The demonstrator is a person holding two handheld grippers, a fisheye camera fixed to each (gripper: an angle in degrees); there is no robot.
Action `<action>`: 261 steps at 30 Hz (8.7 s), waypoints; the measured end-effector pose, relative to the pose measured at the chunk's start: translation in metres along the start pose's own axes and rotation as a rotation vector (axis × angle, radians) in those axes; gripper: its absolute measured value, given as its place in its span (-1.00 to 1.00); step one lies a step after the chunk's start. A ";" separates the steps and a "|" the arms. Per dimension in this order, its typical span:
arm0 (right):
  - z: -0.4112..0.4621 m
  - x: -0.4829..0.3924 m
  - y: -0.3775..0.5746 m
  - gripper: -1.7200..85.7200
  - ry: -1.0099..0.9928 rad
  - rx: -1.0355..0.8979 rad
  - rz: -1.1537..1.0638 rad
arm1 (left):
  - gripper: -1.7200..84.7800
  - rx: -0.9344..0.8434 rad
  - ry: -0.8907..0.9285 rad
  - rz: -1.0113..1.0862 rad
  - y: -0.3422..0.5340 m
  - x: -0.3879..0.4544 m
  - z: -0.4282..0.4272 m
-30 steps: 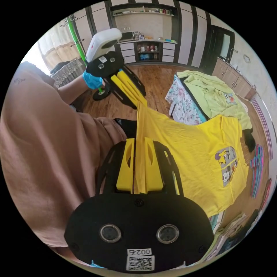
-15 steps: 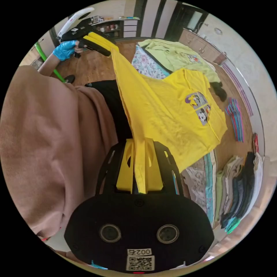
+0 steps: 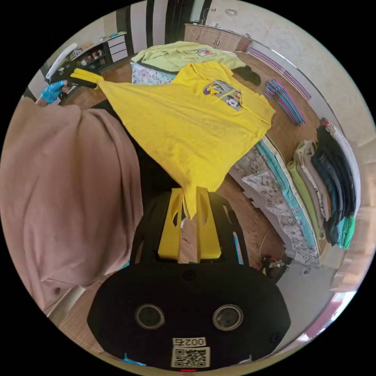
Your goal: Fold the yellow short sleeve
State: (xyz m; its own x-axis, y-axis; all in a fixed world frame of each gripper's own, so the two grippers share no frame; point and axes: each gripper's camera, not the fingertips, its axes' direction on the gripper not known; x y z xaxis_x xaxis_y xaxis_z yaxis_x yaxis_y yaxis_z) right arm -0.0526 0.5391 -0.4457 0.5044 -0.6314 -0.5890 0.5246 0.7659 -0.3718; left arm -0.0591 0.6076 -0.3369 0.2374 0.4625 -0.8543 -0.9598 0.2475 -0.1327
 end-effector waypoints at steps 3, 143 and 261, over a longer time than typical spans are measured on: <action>0.008 0.007 0.019 -0.82 0.017 -0.013 0.017 | -0.98 0.002 0.004 -0.030 -0.001 -0.001 0.005; 0.378 0.864 -0.414 -0.79 0.024 0.305 0.467 | -0.82 -0.033 -0.147 -0.365 -0.493 -0.382 0.197; 0.157 0.582 0.019 -0.98 -0.271 0.511 0.049 | -0.85 0.176 0.143 0.120 -0.379 -0.099 0.096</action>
State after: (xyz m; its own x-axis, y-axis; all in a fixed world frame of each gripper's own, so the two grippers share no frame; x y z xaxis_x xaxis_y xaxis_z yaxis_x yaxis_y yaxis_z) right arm 0.3590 0.1670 -0.6828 0.6586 -0.6569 -0.3671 0.7269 0.6815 0.0846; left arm 0.2959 0.5494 -0.1534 0.0874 0.3757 -0.9226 -0.9360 0.3479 0.0531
